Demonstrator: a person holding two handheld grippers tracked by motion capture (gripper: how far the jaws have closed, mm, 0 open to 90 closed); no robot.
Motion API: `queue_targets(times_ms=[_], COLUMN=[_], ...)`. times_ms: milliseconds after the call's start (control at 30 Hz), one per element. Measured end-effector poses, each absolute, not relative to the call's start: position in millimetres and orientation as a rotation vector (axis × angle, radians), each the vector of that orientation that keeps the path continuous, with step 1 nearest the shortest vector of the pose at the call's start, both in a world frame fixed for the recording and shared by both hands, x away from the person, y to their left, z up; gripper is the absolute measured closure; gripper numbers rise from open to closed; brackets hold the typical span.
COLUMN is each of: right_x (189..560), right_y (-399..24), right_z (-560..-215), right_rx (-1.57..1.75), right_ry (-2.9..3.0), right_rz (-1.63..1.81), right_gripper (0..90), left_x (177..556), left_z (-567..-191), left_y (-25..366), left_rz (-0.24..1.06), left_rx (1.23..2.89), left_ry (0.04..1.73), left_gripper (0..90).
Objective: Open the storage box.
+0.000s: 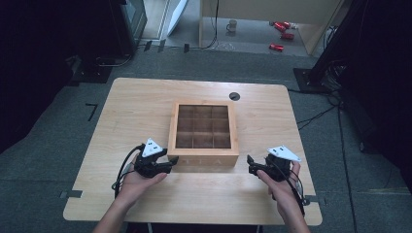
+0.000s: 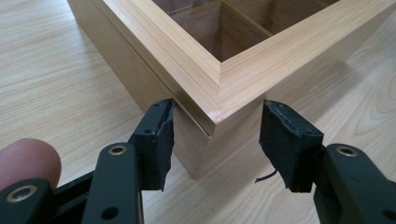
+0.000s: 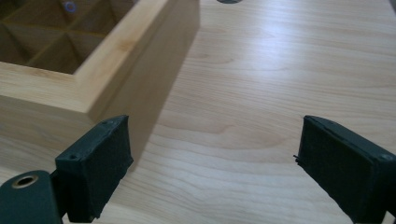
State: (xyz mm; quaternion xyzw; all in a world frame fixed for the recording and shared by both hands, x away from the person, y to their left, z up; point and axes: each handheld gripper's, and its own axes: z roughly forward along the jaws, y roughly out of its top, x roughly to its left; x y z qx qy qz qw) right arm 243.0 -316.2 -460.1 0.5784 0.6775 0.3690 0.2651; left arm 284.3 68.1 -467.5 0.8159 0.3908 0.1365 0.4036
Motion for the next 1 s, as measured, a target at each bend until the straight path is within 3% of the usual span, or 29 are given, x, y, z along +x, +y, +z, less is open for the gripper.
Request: queue_targets(times_ms=[533,1000], right_x=[253,252], right_y=[-262,-252], right_z=[-464,-479], right_rx=[1.427,1.416], right_ry=[1.930,1.962], right_rz=[1.133,1.140], right_gripper=[9.3,9.3], left_x=[285,282], left_z=[-471,-467], left_y=[77,77], left_rz=[0.283,0.327], left_rx=[2.019,1.999], left_ry=[0.983,0.964], left_gripper=[52.9,55.5])
